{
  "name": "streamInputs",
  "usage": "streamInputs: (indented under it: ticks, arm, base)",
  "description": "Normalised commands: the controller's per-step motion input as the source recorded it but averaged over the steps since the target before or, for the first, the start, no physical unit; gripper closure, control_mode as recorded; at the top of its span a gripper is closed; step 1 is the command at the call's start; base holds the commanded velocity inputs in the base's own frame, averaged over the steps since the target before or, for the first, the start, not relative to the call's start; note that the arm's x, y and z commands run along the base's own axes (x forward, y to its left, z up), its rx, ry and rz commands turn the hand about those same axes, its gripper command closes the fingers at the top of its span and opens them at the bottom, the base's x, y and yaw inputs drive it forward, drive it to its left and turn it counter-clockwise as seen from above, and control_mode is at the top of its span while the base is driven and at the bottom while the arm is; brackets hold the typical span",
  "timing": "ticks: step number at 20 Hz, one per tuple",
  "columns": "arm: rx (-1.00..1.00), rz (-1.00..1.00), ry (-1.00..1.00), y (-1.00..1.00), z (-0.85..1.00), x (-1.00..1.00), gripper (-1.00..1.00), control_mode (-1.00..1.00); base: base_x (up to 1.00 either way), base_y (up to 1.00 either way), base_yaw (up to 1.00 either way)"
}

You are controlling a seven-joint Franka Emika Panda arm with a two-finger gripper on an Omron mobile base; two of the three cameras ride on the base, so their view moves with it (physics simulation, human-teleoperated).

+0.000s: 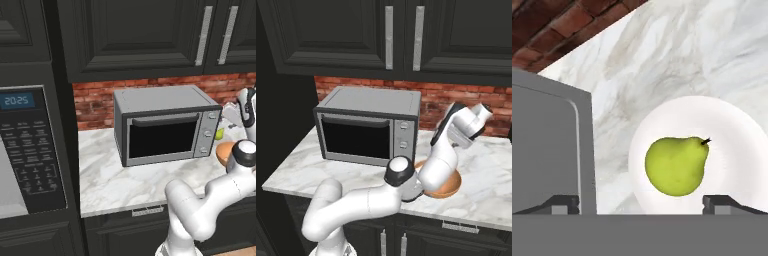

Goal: Remove the pear from the bowl and place it on the small plate. Then place the bowl with only the shrimp in the microwave, close the door, and press the start button to microwave the shrimp.

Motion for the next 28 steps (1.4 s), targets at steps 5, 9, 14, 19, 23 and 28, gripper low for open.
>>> streamInputs:
  ticks: [5, 9, 14, 19, 23, 28]
  arm:
    - [-0.01, -0.13, -0.16, 0.15, 0.18, -0.99, -1.00, -1.00]
    - [-0.02, -0.10, -0.19, 0.24, 0.09, -1.00, -1.00, -1.00]
    - [0.00, -0.27, -0.15, 0.02, 0.18, -1.00, -1.00, -1.00]
    - [0.00, -0.36, 0.00, 0.07, -0.06, -1.00, -1.00, -1.00]
    - [0.00, -0.30, 0.09, 0.00, -0.10, -0.84, -1.00, -1.00]
    - [-0.02, -0.14, 0.12, 0.00, -0.29, -0.36, -1.00, -1.00]
  base:
    - [0.00, 0.00, 0.00]
    - [0.00, 0.00, 0.00]
    - [0.00, 0.00, 0.00]
    - [0.00, 0.00, 0.00]
    - [0.00, 0.00, 0.00]
    - [0.00, 0.00, 0.00]
